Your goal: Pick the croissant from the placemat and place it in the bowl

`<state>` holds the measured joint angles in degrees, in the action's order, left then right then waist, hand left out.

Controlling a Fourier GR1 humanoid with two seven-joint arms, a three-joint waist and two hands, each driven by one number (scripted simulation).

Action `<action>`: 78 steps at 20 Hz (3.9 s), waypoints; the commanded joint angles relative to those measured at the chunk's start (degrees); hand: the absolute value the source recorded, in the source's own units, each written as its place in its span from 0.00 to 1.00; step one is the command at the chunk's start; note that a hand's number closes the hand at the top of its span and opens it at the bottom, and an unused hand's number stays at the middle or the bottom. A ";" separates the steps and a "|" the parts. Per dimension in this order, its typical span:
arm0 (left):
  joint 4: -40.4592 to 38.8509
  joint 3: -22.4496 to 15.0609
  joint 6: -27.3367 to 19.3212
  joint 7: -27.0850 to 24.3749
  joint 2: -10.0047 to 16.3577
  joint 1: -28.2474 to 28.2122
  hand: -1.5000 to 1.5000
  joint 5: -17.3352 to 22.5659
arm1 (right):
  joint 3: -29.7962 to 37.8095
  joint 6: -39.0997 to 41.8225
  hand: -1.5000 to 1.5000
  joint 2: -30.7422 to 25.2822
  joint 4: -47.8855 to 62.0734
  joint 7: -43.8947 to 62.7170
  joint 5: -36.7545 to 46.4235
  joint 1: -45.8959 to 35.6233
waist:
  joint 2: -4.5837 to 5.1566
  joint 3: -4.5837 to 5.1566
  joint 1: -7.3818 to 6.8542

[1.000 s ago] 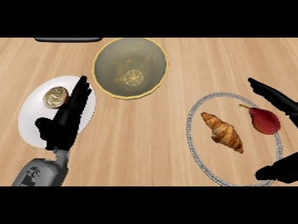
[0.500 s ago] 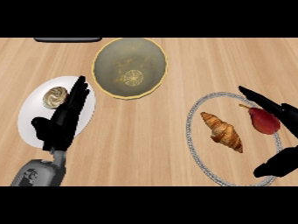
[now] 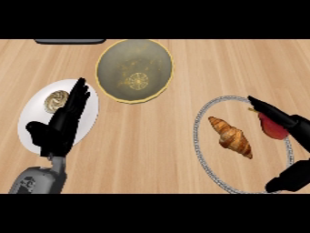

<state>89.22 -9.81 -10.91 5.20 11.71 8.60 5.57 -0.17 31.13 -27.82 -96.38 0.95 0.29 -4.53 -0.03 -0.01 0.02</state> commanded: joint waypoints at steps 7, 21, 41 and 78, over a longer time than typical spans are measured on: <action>-5.09 2.53 0.89 -0.34 -3.71 3.96 0.50 -3.76 | 0.94 3.22 0.00 5.99 3.27 0.36 1.62 -0.13 | 0.05 0.01 0.06; -6.14 3.27 2.45 -2.06 -8.15 3.12 0.50 -6.81 | 3.23 3.04 0.00 9.35 15.93 -11.60 9.90 -1.47 | 0.10 -0.01 0.05; -2.40 5.44 4.87 -0.32 -7.85 1.34 0.50 -7.67 | -7.05 -9.79 1.00 9.11 31.40 -29.63 33.02 -8.19 | 0.12 -0.02 -0.29; -4.71 7.11 8.37 -1.78 -6.58 1.58 0.50 -6.53 | -48.19 -59.30 1.00 27.82 1.90 57.72 22.49 -67.85 | -0.58 0.21 -1.68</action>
<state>85.83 -3.62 -3.58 4.10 4.40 9.65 -1.68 -50.93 -28.42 -0.03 -95.08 47.51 23.92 -60.68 -0.56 0.17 -1.69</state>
